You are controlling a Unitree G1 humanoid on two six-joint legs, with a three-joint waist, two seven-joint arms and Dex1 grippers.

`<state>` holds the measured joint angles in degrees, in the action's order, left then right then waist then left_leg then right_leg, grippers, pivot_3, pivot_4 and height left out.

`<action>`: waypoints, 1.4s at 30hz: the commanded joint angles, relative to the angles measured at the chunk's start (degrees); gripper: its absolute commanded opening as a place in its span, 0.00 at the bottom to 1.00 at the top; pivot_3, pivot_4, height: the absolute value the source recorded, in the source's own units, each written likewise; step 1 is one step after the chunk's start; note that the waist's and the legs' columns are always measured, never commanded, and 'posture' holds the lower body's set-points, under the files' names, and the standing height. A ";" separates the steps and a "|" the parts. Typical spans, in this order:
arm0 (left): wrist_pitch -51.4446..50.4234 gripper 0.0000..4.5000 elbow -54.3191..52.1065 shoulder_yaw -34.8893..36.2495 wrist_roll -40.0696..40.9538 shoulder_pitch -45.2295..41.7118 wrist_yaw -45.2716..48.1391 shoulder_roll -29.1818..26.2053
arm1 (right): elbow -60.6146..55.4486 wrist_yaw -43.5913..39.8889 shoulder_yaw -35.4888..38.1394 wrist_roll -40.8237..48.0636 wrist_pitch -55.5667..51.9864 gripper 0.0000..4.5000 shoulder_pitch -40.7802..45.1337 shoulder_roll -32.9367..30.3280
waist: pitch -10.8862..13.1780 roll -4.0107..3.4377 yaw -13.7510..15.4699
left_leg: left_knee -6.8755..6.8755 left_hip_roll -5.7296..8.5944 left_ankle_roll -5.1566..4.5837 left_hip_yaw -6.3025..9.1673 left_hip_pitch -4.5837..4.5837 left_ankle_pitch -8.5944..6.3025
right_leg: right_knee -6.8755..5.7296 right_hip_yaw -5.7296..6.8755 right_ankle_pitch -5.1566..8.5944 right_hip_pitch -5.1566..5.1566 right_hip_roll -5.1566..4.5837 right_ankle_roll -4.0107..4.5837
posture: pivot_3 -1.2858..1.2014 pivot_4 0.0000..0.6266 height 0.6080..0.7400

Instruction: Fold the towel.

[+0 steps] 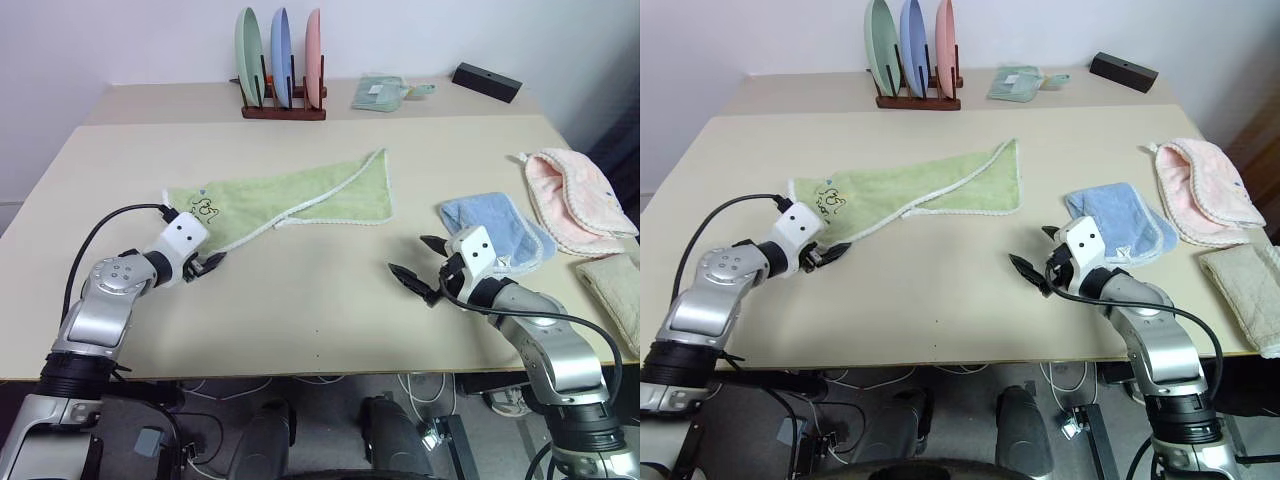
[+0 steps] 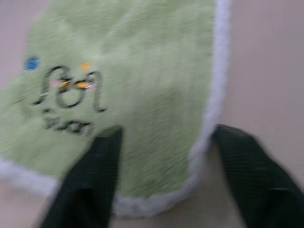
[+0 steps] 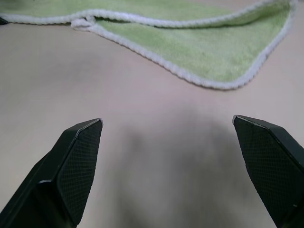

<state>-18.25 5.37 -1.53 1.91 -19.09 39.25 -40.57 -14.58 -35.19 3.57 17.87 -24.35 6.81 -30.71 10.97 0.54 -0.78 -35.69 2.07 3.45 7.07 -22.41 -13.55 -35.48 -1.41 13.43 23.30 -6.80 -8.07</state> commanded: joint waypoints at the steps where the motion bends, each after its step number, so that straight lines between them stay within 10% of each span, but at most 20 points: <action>1: 0.63 0.24 0.76 -0.16 -0.74 -1.53 -0.06 0.18 | -3.21 0.89 0.14 -0.30 1.17 1.00 -0.40 0.69 | 0.00 0.00 -0.03 | 0.00 0.00 0.00 0.00 0.00 0.00 | -0.01 0.00 0.00 0.01 0.00 0.00 | 0.52 0.24 1.00; 3: 0.96 0.01 1.11 -0.02 -1.21 -1.79 -0.33 0.25 | -3.27 1.00 0.15 -0.39 1.16 1.00 -0.53 0.78 | 0.00 0.01 -0.06 | 0.00 0.00 0.00 0.00 0.00 0.00 | -0.01 0.00 0.00 0.02 0.00 0.00 | 0.52 0.24 1.00; 15: -1.56 0.01 -19.69 -0.32 11.30 2.06 8.80 2.82 | 0.11 1.97 -0.29 -2.71 3.12 1.00 3.19 0.84 | 0.01 0.01 -0.06 | -0.02 0.00 0.00 0.00 -0.05 0.00 | 0.03 -0.01 0.00 0.02 -0.02 0.00 | 0.52 0.24 1.00; 21: -11.98 0.01 -33.71 1.08 19.79 14.44 18.04 -6.57 | 7.23 2.94 -2.35 -9.69 8.81 1.00 10.10 -1.19 | 0.01 -0.01 -1.77 | 0.10 -0.04 0.00 -0.02 0.02 0.00 | -0.05 -0.02 0.01 0.08 0.01 0.03 | 0.52 0.24 1.00; 28: -6.73 0.01 -23.64 8.53 13.79 27.74 20.96 -18.82 | 15.37 1.11 -6.56 -16.61 17.10 1.00 17.34 -2.98 | 0.02 -0.01 -1.66 | 0.11 -0.05 -0.01 -0.02 0.01 0.00 | -0.06 -0.02 0.10 0.11 0.02 0.19 | 0.52 0.24 1.00; 42: 1.41 0.01 -13.32 9.84 11.13 21.07 13.82 -12.40 | 43.36 11.75 -18.92 -40.21 40.03 1.00 32.03 -4.29 | 0.01 -0.01 -1.68 | 0.13 -0.04 0.00 -0.03 0.02 0.00 | -0.05 -0.01 0.01 0.11 0.02 0.04 | 0.52 0.24 1.00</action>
<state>-16.92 -7.83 7.87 13.10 2.62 53.50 -53.17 27.24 -25.83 -15.44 -20.66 13.18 36.52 -34.77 10.98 0.52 -2.46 -35.57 2.03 3.45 7.04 -22.40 -13.55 -35.53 -1.42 13.44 23.41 -6.79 -8.03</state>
